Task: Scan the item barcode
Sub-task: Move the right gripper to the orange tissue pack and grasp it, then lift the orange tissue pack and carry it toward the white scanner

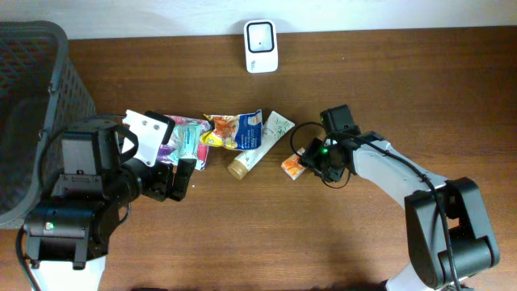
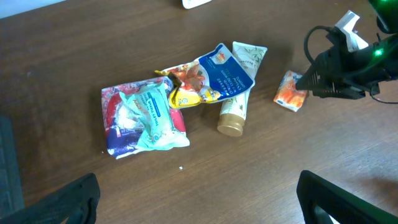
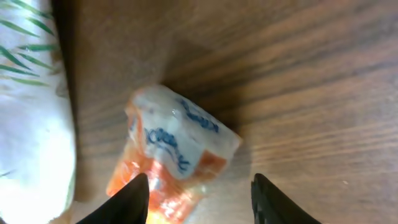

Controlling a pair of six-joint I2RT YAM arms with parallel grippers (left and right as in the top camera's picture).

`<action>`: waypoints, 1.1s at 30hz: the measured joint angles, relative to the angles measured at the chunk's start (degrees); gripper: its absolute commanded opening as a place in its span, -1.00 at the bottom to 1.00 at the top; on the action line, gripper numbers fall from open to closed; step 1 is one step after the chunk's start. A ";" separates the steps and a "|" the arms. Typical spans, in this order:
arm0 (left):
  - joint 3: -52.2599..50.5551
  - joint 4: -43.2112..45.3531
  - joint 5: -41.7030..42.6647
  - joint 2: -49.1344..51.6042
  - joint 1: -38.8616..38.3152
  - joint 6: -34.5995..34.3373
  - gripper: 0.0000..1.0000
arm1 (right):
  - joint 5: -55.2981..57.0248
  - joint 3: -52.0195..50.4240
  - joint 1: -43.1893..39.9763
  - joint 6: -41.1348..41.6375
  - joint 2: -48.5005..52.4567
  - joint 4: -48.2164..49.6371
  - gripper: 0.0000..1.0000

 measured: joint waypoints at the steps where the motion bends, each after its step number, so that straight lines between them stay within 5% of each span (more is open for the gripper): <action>1: 0.00 0.00 0.00 0.00 0.00 0.00 0.98 | 0.00 0.00 0.00 0.50 0.00 0.76 -0.09; 7: 0.00 0.09 0.00 0.00 0.00 0.00 0.98 | 0.48 0.00 2.08 2.25 0.00 1.40 -0.15; 14: 0.00 0.13 0.00 0.00 0.00 0.00 0.98 | 2.99 0.00 2.97 3.41 0.00 1.38 -0.57; 22: 0.00 0.20 0.00 0.00 0.00 0.00 0.99 | 3.56 0.35 2.97 3.65 2.54 1.81 -0.59; 25: 0.00 0.20 0.00 0.00 0.00 0.00 0.98 | 3.17 0.66 2.97 3.63 2.95 2.08 -0.92; 33: 0.00 0.20 -0.02 0.00 0.00 0.00 0.98 | -0.92 1.07 2.49 -0.94 3.37 3.58 -0.92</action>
